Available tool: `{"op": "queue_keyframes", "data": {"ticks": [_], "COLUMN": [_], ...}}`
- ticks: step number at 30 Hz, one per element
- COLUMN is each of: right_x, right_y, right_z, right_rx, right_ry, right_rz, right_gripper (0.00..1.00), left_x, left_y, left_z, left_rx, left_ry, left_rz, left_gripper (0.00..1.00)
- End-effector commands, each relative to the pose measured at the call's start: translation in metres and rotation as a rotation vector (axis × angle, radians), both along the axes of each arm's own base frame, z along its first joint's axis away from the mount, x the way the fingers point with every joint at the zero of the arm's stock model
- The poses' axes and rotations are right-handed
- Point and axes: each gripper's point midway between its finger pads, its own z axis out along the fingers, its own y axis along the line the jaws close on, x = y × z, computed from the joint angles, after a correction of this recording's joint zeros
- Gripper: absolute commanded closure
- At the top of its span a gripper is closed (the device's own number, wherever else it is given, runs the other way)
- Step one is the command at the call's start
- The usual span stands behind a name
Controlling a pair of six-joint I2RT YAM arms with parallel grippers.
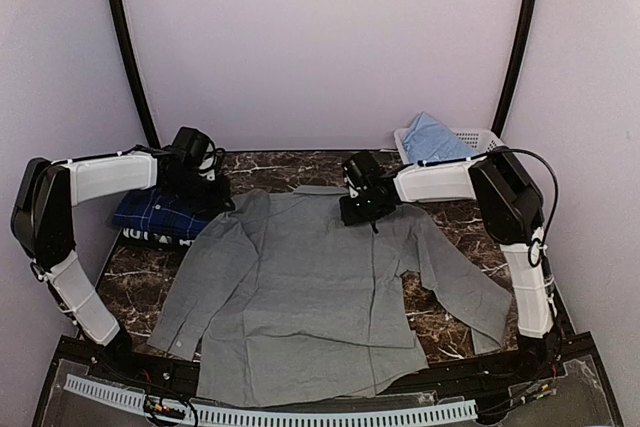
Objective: Fold and stack the long sleeve shirts
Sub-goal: Flatten out the crumpled shirt at the center of the board.
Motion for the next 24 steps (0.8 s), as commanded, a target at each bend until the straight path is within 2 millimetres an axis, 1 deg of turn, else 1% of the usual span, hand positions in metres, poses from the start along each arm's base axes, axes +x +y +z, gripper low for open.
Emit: {"op": "queue_keyframes", "data": {"ticks": [1, 2, 3, 4, 5, 6, 7, 8, 9, 10, 13, 14, 15, 17, 19, 20, 22, 23, 24], "right_x": [0.028, 0.037, 0.044, 0.053, 0.061, 0.07, 0.079, 0.087, 0.095, 0.103, 0.123, 0.127, 0.13, 0.131, 0.127, 0.125, 0.116, 0.112, 0.106], "right_y": [-0.02, -0.022, -0.023, -0.025, -0.027, -0.029, -0.031, -0.032, -0.034, -0.038, -0.037, -0.037, -0.035, -0.029, -0.024, -0.022, -0.017, -0.015, -0.014], "right_z": [-0.021, -0.022, -0.024, -0.023, -0.024, -0.021, -0.021, -0.02, -0.017, -0.018, -0.006, -0.001, 0.004, 0.018, 0.035, 0.045, 0.062, 0.071, 0.077], "right_rx": [-0.1, -0.108, -0.115, -0.12, -0.126, -0.124, -0.125, -0.125, -0.129, -0.138, -0.129, -0.13, -0.13, -0.108, -0.085, -0.074, -0.059, -0.052, -0.044], "right_ry": [0.024, 0.027, 0.023, 0.015, 0.012, 0.005, -0.002, -0.01, -0.022, -0.033, -0.081, -0.094, -0.107, -0.119, -0.131, -0.141, -0.159, -0.169, -0.172], "right_rz": [-0.021, -0.023, -0.024, -0.027, -0.03, -0.034, -0.033, -0.031, -0.031, -0.032, -0.01, -0.003, 0.003, 0.024, 0.037, 0.043, 0.056, 0.062, 0.069], "right_gripper": [0.54, 0.53, 0.53, 0.53, 0.52, 0.52, 0.52, 0.52, 0.52, 0.51, 0.47, 0.45, 0.42, 0.39, 0.37, 0.36, 0.34, 0.33, 0.33], "left_x": [0.011, 0.015, 0.017, 0.021, 0.023, 0.028, 0.03, 0.034, 0.037, 0.042, 0.054, 0.055, 0.059, 0.062, 0.064, 0.063, 0.062, 0.061, 0.06], "left_y": [-0.009, -0.011, -0.012, -0.013, -0.014, -0.015, -0.016, -0.017, -0.018, -0.018, -0.019, -0.018, -0.018, -0.017, -0.016, -0.015, -0.013, -0.012, -0.012], "left_z": [0.003, 0.005, 0.0, 0.001, -0.004, -0.002, -0.006, -0.002, -0.005, -0.002, 0.001, -0.003, 0.001, 0.001, 0.002, 0.001, 0.004, 0.006, 0.01], "left_rx": [-0.012, -0.017, -0.014, -0.016, -0.012, -0.014, -0.01, -0.013, -0.009, -0.004, 0.017, 0.026, 0.03, 0.044, 0.055, 0.061, 0.074, 0.078, 0.079], "left_ry": [0.002, -0.003, 0.005, 0.0, 0.012, 0.005, 0.014, 0.005, 0.01, -0.004, -0.014, 0.0, -0.013, -0.018, -0.021, -0.013, -0.009, -0.007, -0.013], "left_rz": [-0.017, -0.017, -0.016, -0.016, -0.015, -0.012, -0.011, -0.011, -0.01, -0.007, -0.003, -0.003, -0.001, 0.003, 0.005, 0.004, 0.002, 0.0, 0.0], "left_gripper": [1.0, 1.0, 1.0, 1.0, 1.0, 1.0, 1.0, 1.0, 1.0, 1.0, 1.0, 1.0, 1.0, 1.0, 1.0, 0.98, 0.87, 0.73, 0.65]}}
